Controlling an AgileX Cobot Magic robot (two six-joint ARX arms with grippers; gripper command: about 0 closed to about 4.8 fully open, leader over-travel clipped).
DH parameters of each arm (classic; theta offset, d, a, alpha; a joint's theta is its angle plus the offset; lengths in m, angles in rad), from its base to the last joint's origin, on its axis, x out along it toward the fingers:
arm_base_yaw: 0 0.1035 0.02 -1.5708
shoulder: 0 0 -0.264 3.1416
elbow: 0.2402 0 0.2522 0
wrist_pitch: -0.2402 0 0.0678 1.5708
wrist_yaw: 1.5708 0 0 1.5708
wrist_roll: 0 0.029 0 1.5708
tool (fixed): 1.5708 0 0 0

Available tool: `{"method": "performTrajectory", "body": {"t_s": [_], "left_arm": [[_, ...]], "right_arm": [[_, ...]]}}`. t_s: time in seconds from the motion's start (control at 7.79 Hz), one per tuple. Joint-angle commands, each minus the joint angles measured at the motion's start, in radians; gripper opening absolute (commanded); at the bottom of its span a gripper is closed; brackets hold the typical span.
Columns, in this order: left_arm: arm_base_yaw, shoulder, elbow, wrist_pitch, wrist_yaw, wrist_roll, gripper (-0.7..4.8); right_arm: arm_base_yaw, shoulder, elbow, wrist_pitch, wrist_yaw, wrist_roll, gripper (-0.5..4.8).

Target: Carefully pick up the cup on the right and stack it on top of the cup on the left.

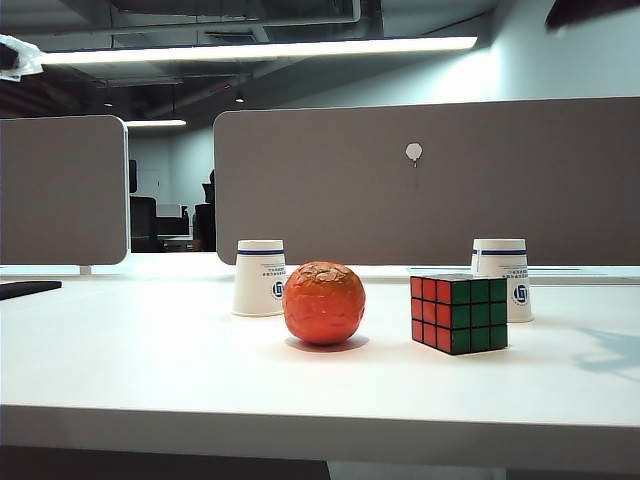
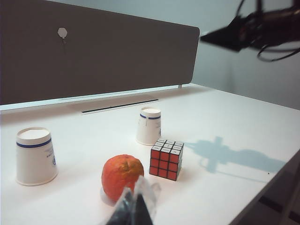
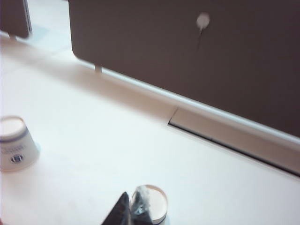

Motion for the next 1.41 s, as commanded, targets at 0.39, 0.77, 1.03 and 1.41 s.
{"method": "performTrajectory", "body": {"t_s": [0.39,0.77,1.03,1.41], "left_arm": [[-0.001,0.000,0.003,0.024,0.011,-0.004,-0.04],[-0.001,0.000,0.003,0.024,0.011,-0.004,-0.04],[-0.001,0.000,0.003,0.025,0.011,-0.004,-0.04],[-0.001,0.000,0.003,0.025,0.011,-0.003,-0.04]], "right_arm": [[-0.002,0.356,0.005,0.245,0.023,-0.004,0.23],[-0.023,0.415,0.005,0.239,0.093,0.003,2.75],[-0.026,0.415,0.005,0.238,0.092,0.003,4.05],[-0.025,0.427,-0.049,0.393,0.073,0.031,4.44]]}}
